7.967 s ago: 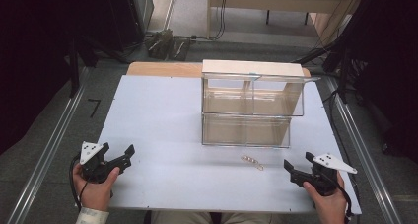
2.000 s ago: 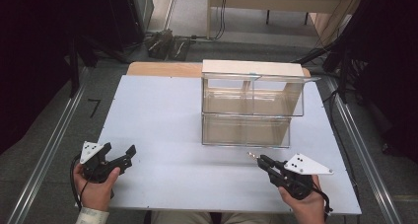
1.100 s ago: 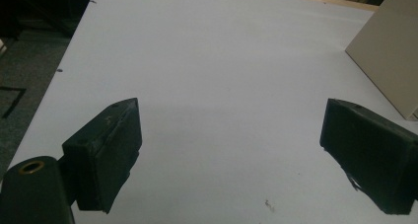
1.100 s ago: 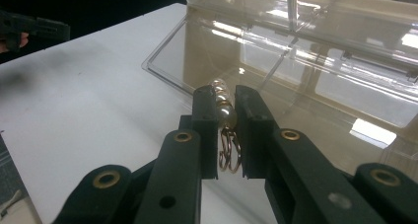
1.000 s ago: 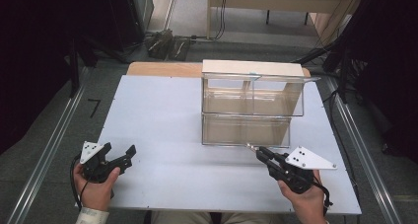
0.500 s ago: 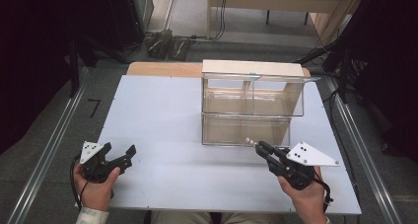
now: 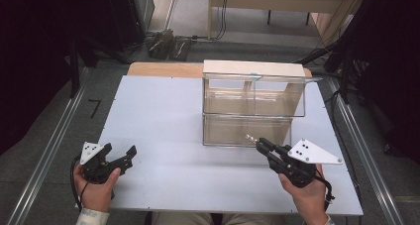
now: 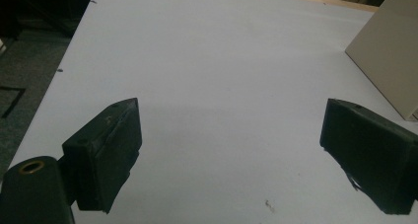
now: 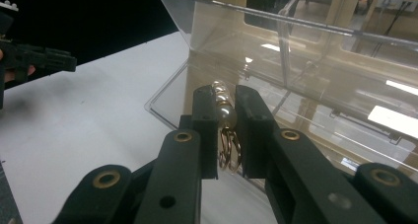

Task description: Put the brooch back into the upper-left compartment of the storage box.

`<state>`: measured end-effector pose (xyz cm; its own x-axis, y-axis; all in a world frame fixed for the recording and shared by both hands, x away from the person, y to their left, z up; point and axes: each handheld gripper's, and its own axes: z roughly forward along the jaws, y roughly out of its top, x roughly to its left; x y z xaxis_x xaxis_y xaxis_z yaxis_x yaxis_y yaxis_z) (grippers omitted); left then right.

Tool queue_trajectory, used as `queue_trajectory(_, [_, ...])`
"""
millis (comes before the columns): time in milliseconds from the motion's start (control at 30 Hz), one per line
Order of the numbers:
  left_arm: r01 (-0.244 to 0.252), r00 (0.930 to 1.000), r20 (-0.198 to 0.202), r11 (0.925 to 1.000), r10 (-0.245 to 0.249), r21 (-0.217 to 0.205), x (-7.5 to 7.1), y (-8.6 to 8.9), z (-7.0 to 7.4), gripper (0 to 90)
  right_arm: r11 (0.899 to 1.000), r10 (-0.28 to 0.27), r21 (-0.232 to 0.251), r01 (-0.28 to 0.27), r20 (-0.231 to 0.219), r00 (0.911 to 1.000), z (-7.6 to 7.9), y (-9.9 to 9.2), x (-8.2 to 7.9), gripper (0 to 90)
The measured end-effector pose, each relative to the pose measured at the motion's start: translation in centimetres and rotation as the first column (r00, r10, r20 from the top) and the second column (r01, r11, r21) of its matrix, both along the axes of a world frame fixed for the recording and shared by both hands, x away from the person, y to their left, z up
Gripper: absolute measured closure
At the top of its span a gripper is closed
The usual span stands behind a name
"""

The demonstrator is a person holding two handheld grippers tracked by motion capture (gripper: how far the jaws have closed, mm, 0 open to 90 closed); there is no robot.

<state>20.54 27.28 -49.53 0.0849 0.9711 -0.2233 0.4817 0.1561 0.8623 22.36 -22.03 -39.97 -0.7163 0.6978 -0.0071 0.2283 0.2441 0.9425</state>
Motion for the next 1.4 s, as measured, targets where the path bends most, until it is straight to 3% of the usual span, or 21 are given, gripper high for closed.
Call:
queue_trajectory(600, [0.001,1.0,0.0,1.0,-0.001,-0.001,0.0,0.0,0.0,9.4,1.0,0.004,0.028,-0.005,0.05,0.9987,1.5,0.6,0.6,77.9])
queue_trajectory(1400, [0.004,1.0,0.0,1.0,-0.004,-0.004,0.0,0.0,0.0,9.4,0.998,0.011,0.066,-0.016,0.079,0.9968,2.8,1.3,1.5,77.9])
